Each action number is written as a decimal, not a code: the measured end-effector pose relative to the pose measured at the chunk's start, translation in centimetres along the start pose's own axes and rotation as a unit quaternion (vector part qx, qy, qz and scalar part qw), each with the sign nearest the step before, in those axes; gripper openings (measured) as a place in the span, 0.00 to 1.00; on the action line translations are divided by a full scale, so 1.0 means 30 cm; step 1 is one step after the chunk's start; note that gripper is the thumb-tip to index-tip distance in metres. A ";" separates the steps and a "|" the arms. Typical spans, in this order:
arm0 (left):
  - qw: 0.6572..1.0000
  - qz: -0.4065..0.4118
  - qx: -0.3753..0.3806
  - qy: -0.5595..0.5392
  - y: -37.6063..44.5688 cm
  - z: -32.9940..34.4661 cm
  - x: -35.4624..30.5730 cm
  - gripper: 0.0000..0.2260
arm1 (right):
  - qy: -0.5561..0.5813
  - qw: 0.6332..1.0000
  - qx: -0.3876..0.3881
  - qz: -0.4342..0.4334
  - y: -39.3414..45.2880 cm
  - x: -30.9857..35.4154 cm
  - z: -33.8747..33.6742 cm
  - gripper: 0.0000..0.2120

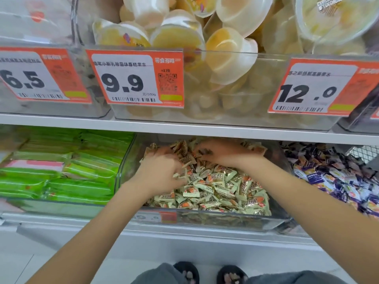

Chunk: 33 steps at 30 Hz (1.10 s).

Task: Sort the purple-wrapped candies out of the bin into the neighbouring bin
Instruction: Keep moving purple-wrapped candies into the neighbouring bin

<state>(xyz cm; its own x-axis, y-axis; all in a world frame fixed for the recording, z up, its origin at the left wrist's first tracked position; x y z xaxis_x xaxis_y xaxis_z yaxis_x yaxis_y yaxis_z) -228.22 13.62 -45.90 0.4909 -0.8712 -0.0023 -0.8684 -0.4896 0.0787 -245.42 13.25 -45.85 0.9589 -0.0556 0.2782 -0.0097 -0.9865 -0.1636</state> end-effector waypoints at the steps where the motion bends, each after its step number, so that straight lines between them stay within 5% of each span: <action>1: 1.000 0.018 -0.004 0.006 0.017 0.008 -0.009 0.09 | -0.001 1.000 0.022 -0.007 0.010 0.022 0.024 0.16; 6: 0.996 0.007 0.083 0.040 0.018 0.068 0.040 0.19 | -0.030 0.997 0.040 0.060 0.042 -0.038 0.071 0.27; 17: 0.994 -0.066 0.063 0.057 -0.017 0.081 0.083 0.21 | 0.030 0.998 0.056 0.023 0.080 0.025 0.101 0.31; 22: 0.994 -0.073 0.066 0.051 -0.015 0.080 0.085 0.24 | 0.064 0.997 0.028 0.021 0.082 0.036 0.111 0.12; 29: 0.996 -0.080 0.048 0.005 0.055 0.032 0.085 0.32 | 0.172 0.981 -0.011 0.084 -0.014 -0.023 -0.002 0.07; 33: 0.993 -0.098 -0.005 -0.071 0.148 0.006 0.080 0.19 | 0.177 0.970 -0.064 0.157 -0.069 -0.043 -0.030 0.06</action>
<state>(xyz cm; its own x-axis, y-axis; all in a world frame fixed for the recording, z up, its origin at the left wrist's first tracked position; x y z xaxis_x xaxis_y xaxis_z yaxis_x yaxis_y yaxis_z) -230.92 9.34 -45.74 0.6354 -0.7554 -0.1598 -0.7558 -0.6509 0.0717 -246.89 15.22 -45.03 0.7460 -0.3839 0.5442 -0.3427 -0.9219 -0.1805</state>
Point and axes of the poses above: each hand's wrist, its own y-axis towards the middle knuckle, its own z-axis out of the palm, x = y × z, the point moved 5 cm from there along y, towards the middle knuckle, and after that the axes turned 14 degrees about z, right-handed, at the moved point
